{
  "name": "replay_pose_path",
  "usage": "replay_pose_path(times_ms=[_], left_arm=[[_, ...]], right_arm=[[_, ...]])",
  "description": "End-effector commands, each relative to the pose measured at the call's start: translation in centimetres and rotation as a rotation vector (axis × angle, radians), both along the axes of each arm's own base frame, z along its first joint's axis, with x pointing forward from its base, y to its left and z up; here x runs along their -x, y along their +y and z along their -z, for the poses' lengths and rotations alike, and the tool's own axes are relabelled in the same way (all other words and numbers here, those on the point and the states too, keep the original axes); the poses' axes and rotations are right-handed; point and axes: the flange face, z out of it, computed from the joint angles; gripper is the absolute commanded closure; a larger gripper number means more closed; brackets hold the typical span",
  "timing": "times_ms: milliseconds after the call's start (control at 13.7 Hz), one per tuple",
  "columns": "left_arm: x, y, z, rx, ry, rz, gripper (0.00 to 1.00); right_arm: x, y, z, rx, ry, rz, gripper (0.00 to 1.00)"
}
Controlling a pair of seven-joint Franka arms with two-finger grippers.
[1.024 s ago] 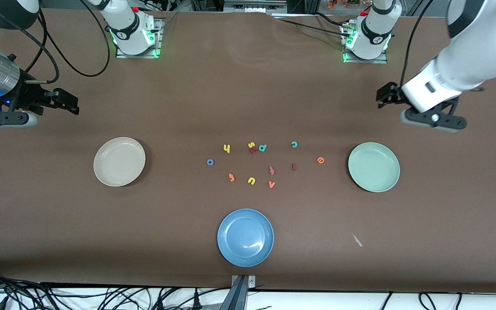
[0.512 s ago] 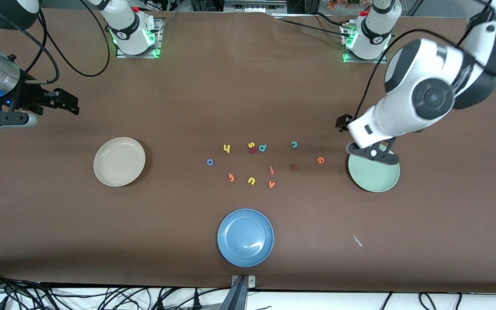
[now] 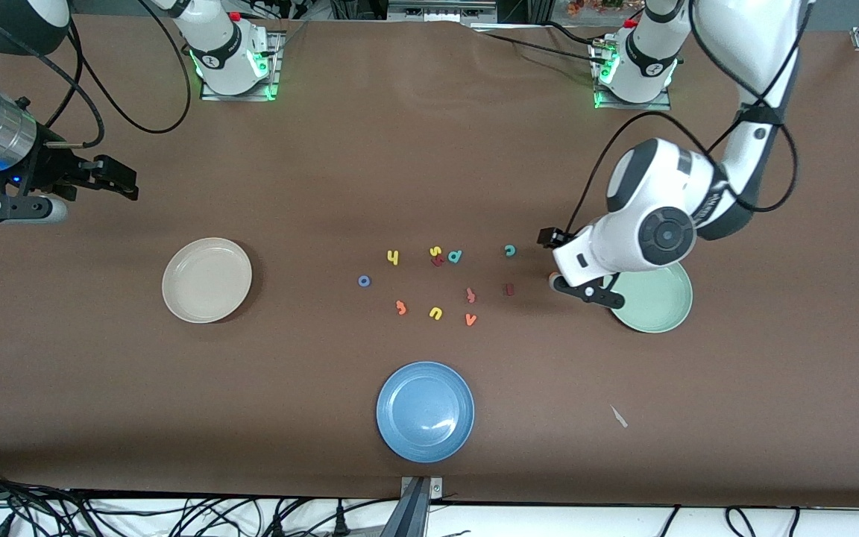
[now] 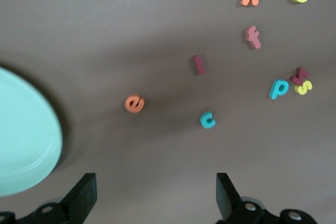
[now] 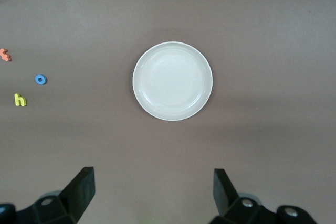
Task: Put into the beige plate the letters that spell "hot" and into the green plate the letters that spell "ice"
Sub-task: 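Reach the left gripper to the orange e letter and grasp it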
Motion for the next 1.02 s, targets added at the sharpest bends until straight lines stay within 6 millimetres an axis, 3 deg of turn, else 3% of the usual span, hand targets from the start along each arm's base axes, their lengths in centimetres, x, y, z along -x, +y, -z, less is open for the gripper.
replay_pose_path(times_ms=[0, 292, 439, 585, 731, 951], left_arm=[[-0.2, -0.7, 3.0, -0.014, -0.047, 0.046, 0.00], [-1.0, 0.1, 5.5, -0.006, -0.081, 0.181, 0.00], [-1.4, 0.9, 6.6, 0.010, -0.089, 0.213, 0.00], [-0.5, 1.1, 8.4, 0.016, -0.121, 0.211, 0.00], [0.9, 1.4, 10.6, 0.016, -0.138, 0.209, 0.00], [1.6, 1.4, 12.0, 0.020, -0.162, 0.209, 0.00]], right_arm=[[-0.7, 0.2, 0.7, -0.009, 0.008, 0.019, 0.00], [-1.6, 2.1, 2.3, -0.007, 0.010, 0.036, 0.00], [-2.4, 3.7, 4.0, -0.002, 0.015, 0.053, 0.00], [-3.2, 5.6, 6.1, -0.003, 0.018, 0.055, 0.00], [-4.1, 9.3, 9.4, 0.003, 0.025, 0.073, 0.00], [-4.6, 13.1, 12.5, -0.001, -0.007, 0.117, 0.00]])
